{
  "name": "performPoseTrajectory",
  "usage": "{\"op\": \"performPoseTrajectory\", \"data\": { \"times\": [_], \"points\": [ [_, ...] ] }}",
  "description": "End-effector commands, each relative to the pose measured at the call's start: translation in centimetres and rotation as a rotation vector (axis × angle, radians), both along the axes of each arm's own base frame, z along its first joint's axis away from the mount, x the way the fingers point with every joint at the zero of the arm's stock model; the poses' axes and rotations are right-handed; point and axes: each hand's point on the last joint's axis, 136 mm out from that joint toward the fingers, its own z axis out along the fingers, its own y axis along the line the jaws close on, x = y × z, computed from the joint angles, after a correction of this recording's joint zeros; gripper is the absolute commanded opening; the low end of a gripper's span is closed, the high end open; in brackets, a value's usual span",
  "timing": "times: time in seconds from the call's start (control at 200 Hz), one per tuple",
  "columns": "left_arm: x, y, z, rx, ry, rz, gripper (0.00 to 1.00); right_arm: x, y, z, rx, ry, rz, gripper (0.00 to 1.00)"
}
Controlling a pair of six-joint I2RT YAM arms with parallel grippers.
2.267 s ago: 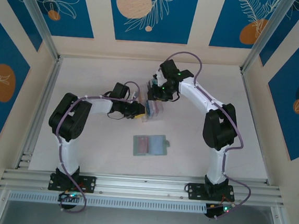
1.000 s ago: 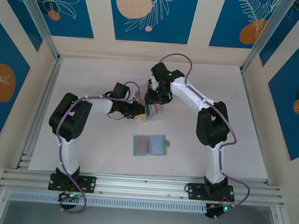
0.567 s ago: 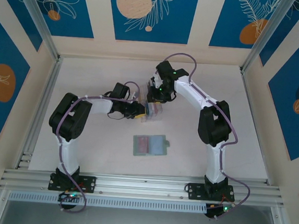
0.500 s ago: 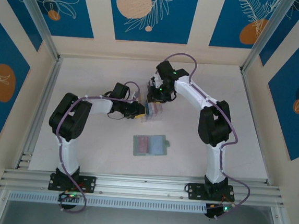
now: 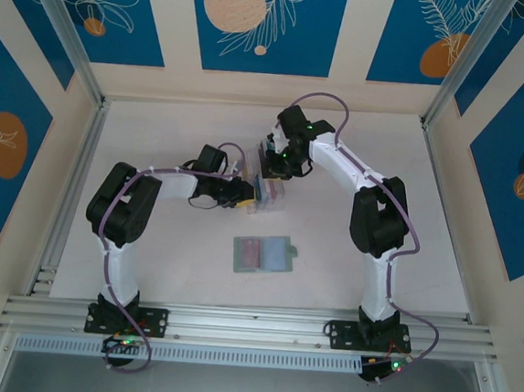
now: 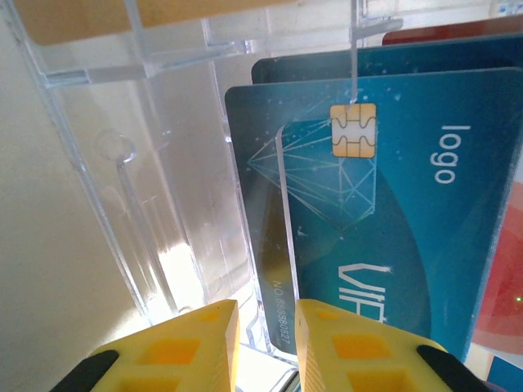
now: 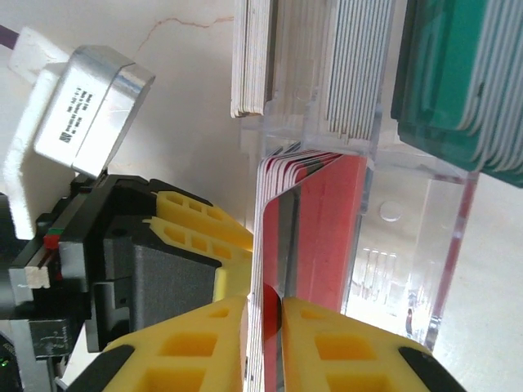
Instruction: Put the credit cards into the card holder
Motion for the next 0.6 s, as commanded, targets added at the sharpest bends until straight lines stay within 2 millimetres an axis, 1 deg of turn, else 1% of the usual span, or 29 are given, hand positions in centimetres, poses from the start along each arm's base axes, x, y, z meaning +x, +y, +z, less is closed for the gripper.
{"op": "performPoseTrajectory", "data": {
  "times": [0.0,0.385,0.595],
  "points": [
    [0.3,-0.5,0.0,-0.013,0.003,-0.006,0.24,-0.7,0.7,2.2,0.075,-0.008,0.016,0.18],
    [0.4,-0.5,0.2,-0.013,-0.001,-0.006,0.24,-0.6,0.5,2.3,0.078,-0.007,0.01,0.09],
    [0.2,-0.4,0.4,-0.01,-0.002,-0.004,0.24,-0.4,-0.3,2.5,0.045,-0.024,-0.009,0.05]
  ]
}}
